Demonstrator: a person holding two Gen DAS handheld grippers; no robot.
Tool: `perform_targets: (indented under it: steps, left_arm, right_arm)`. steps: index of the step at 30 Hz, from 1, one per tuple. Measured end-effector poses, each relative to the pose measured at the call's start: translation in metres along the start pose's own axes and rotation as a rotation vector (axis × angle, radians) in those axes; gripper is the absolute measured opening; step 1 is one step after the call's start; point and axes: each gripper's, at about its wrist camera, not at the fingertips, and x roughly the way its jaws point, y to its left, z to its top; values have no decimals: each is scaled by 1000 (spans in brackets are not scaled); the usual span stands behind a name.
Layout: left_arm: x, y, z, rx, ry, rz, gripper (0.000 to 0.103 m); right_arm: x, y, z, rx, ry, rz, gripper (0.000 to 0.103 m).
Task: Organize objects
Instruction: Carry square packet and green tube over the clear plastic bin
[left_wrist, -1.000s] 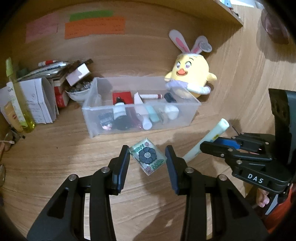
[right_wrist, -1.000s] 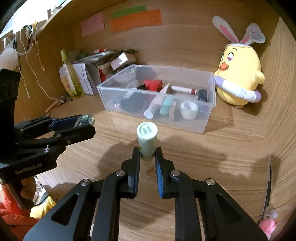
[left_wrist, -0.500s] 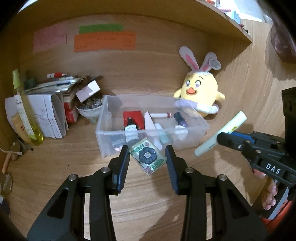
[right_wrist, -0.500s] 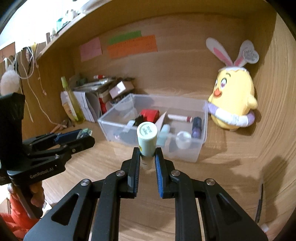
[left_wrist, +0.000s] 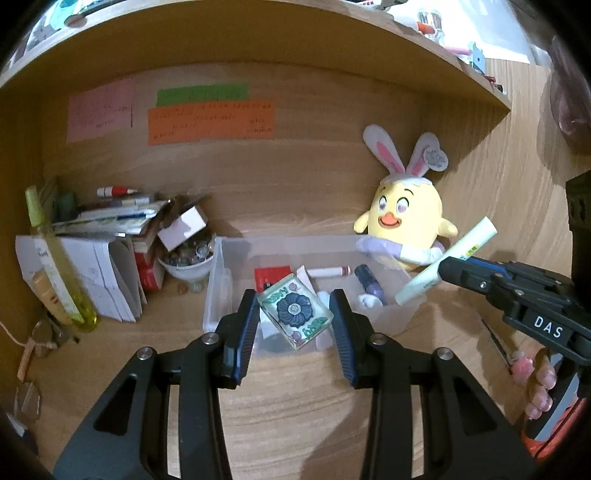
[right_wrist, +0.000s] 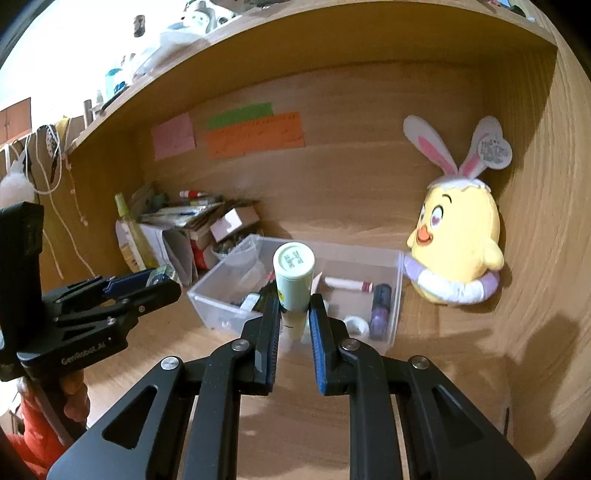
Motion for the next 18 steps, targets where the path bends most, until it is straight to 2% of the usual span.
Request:
perform_targets:
  steps: [11,18]
  left_arm:
    - [27,10,25,-15,-5,18,39]
    - [65,21,23,-35,67,39,39]
  right_arm:
    - [18,-9,24,1,-23,-17,14]
    - [44,-18,22,-5,29,-73,14]
